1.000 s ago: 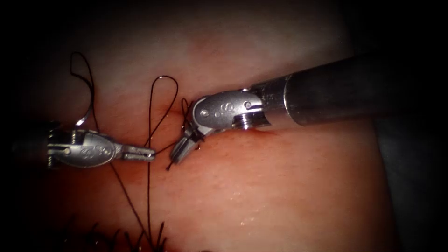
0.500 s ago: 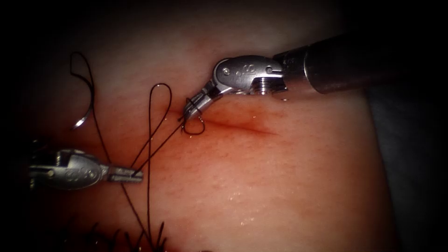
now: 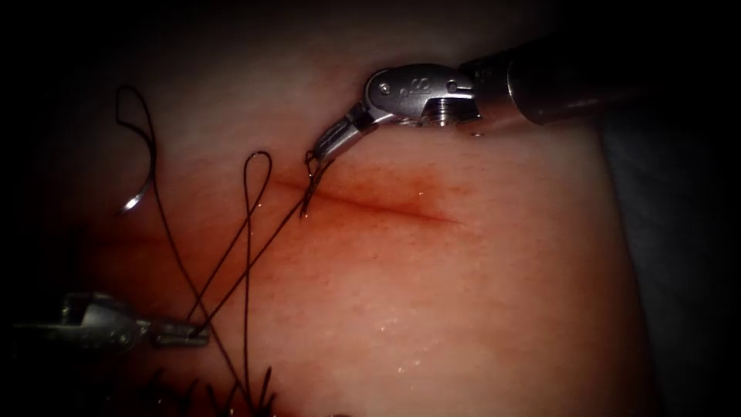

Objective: Wound Closure
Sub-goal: Tighten the knot by pulling the right tool up and the left tool down.

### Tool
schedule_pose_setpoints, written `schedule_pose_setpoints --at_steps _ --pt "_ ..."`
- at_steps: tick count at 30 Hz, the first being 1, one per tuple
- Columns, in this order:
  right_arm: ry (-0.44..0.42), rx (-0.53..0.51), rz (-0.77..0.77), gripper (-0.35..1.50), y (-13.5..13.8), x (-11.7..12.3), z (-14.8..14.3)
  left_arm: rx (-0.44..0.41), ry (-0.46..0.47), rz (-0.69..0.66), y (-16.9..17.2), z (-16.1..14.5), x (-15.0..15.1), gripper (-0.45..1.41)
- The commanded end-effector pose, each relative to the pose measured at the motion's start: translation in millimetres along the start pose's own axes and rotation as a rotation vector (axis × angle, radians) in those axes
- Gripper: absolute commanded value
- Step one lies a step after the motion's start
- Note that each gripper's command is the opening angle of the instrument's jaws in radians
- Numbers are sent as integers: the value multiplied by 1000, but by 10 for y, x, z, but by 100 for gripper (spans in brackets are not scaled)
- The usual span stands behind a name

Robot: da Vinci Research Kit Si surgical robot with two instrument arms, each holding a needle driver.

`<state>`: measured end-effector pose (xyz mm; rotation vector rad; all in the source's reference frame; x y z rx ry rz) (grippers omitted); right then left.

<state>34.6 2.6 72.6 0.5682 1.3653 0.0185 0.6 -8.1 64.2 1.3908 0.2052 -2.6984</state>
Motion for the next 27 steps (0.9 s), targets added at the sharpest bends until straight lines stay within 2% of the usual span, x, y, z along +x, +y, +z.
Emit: schedule_pose_setpoints --at_steps 1,11,27 --pt "-5 -12 -8 -35 9 -5 3 -3 -4 -1 8 9 -1 -45" --pt "-25 -60 -18 -35 18 -9 0 -30 -37 14 40 13 9 -45" --pt "-87 -169 -54 -35 27 -14 -2 -77 -52 37 66 10 22 -45"
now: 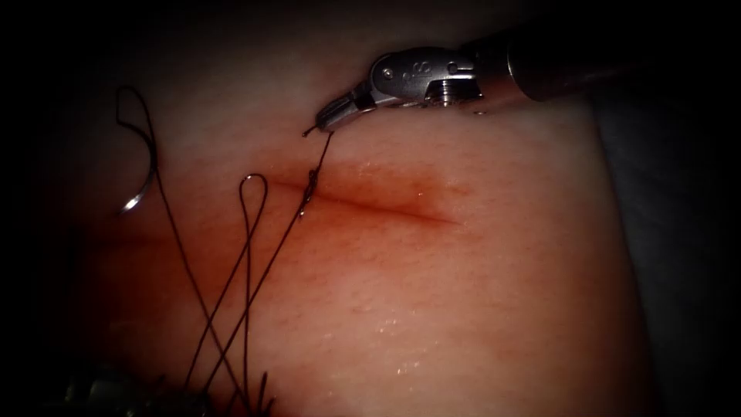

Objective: Wound Closure
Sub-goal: Tighten the knot by pulling the right tool up and the left tool down.

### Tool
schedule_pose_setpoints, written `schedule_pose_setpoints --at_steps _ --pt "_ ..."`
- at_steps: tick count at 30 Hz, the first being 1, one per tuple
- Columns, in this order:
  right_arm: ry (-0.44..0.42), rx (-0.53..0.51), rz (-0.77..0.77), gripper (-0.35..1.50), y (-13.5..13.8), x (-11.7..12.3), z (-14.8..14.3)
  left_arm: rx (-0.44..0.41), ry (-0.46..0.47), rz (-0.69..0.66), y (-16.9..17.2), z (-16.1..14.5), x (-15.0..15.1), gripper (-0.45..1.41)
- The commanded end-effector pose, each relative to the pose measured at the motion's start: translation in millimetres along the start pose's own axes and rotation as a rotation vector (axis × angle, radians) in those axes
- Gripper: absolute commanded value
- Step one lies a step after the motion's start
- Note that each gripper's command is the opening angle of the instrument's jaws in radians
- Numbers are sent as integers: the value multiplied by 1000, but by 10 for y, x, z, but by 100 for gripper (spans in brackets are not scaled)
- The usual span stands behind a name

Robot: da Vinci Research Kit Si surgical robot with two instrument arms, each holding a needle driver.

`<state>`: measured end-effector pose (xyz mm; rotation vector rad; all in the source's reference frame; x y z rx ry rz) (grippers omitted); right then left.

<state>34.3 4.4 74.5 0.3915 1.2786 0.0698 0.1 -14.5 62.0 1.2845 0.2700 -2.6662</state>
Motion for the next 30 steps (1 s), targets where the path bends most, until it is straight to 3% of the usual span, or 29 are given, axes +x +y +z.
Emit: schedule_pose_setpoints --at_steps 1,12,18,25,30 --pt "-3 -6 -5 -35 5 -3 7 -14 4 -1 6 5 1 -45" --pt "-32 -38 -19 -35 1 -3 7 -68 60 17 28 -26 29 -45" --pt "-63 -56 -43 -35 -1 -2 7 -78 77 34 36 -21 38 -45" --pt "-91 -86 -45 -35 -1 -3 2 -89 91 30 34 -18 37 -45" --pt "-63 -103 -43 -35 -7 0 6 -77 89 21 19 -25 42 -45"
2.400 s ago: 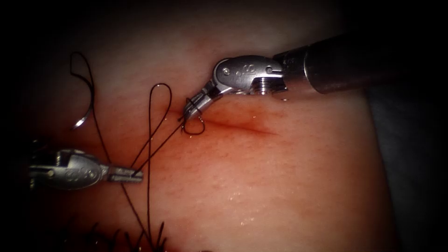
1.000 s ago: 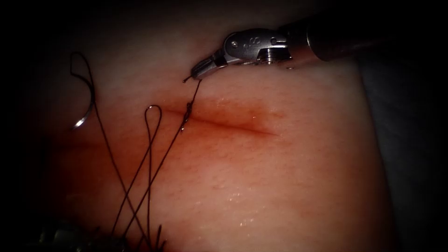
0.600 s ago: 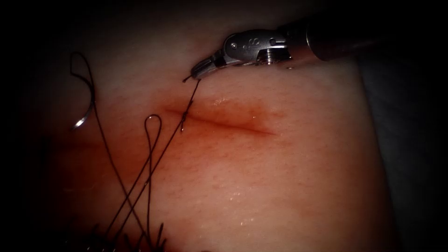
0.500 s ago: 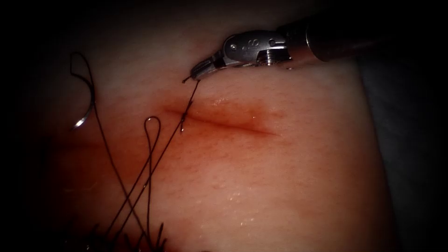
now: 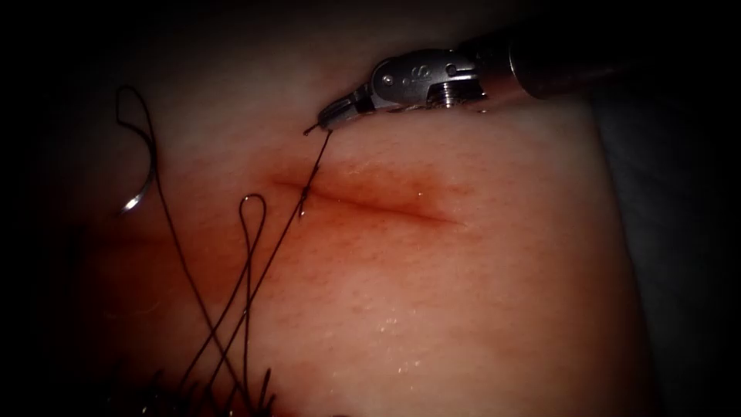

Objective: Wound Closure
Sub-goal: Tighten the knot by pulling the right tool up and the left tool down, then wrap the long suture end once around the left gripper counter-clockwise.

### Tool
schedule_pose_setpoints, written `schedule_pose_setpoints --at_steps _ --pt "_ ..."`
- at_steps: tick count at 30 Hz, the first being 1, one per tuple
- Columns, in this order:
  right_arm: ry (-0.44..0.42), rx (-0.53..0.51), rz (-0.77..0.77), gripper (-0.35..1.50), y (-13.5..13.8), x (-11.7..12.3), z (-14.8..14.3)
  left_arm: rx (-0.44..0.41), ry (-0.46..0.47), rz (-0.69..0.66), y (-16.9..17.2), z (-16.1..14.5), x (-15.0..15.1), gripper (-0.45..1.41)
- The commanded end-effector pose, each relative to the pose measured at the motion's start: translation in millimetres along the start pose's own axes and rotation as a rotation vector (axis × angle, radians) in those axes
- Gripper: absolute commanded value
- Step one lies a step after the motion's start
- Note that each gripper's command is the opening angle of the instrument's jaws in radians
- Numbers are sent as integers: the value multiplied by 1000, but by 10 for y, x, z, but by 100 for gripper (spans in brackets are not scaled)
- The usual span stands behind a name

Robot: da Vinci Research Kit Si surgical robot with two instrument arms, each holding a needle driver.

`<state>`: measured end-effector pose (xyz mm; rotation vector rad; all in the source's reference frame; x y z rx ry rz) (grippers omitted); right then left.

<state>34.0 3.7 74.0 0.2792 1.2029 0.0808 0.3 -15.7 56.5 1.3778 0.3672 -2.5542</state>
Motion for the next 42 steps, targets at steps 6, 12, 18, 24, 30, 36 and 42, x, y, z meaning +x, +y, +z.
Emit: schedule_pose_setpoints --at_steps 6,12,18,24,30,36,42 --pt "129 -61 52 83 -15 12 9 83 8 19 -34 -4 9 -45" --pt "199 -114 94 126 -16 25 -16 180 20 76 -82 -20 18 -45" --pt "210 -251 105 126 -6 36 -57 221 6 122 -118 -29 24 -45" --pt "230 -355 97 128 0 56 -92 225 -4 158 -144 -27 34 -45" --pt "261 -435 75 133 20 75 -132 214 -16 177 -156 -19 40 -45" --pt "280 -440 56 133 4 94 -132 195 -9 201 -179 -12 47 -45" --pt "297 -411 9 118 -30 96 -97 181 -13 226 -204 -13 52 -45"
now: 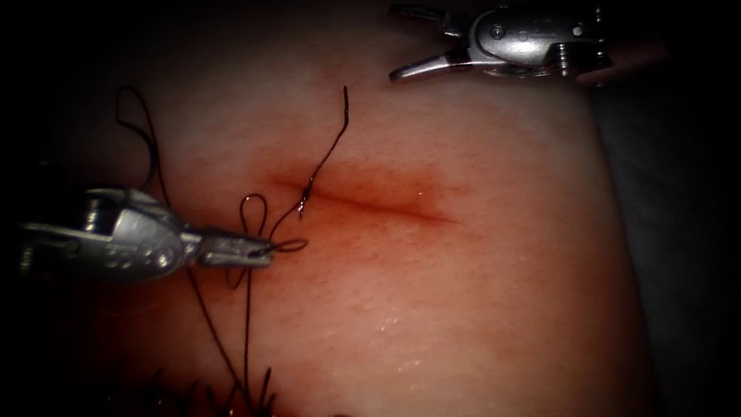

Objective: Wound Closure
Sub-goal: Wrap the long suture end once around the left gripper counter-clockwise.

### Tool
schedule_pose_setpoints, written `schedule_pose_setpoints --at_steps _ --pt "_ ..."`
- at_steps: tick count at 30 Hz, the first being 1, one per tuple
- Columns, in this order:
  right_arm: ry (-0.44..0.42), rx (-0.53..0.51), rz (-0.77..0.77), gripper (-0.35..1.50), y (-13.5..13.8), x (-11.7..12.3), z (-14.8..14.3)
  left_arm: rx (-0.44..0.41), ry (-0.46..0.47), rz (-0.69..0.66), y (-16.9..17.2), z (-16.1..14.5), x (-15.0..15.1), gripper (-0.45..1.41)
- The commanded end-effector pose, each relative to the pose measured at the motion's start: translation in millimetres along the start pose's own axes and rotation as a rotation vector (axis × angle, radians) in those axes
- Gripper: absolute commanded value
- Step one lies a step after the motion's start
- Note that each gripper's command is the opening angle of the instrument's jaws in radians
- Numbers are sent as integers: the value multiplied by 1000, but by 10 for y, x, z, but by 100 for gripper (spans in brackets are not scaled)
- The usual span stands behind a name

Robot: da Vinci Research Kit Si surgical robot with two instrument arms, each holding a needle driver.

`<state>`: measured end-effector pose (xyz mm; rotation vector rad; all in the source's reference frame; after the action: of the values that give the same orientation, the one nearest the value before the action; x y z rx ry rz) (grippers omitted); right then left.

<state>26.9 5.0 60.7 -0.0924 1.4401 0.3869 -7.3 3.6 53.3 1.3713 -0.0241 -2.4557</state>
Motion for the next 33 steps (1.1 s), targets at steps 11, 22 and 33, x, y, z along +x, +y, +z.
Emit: schedule_pose_setpoints --at_steps 11,22,33 --pt "78 94 40 -33 -74 -43 65 6 22 8 -33 -9 -12 -45" --pt "119 162 60 -35 -126 -72 99 35 24 -11 -63 -18 -40 -45" --pt "223 196 101 -35 -127 -67 100 43 5 -26 -73 -5 -77 -45"
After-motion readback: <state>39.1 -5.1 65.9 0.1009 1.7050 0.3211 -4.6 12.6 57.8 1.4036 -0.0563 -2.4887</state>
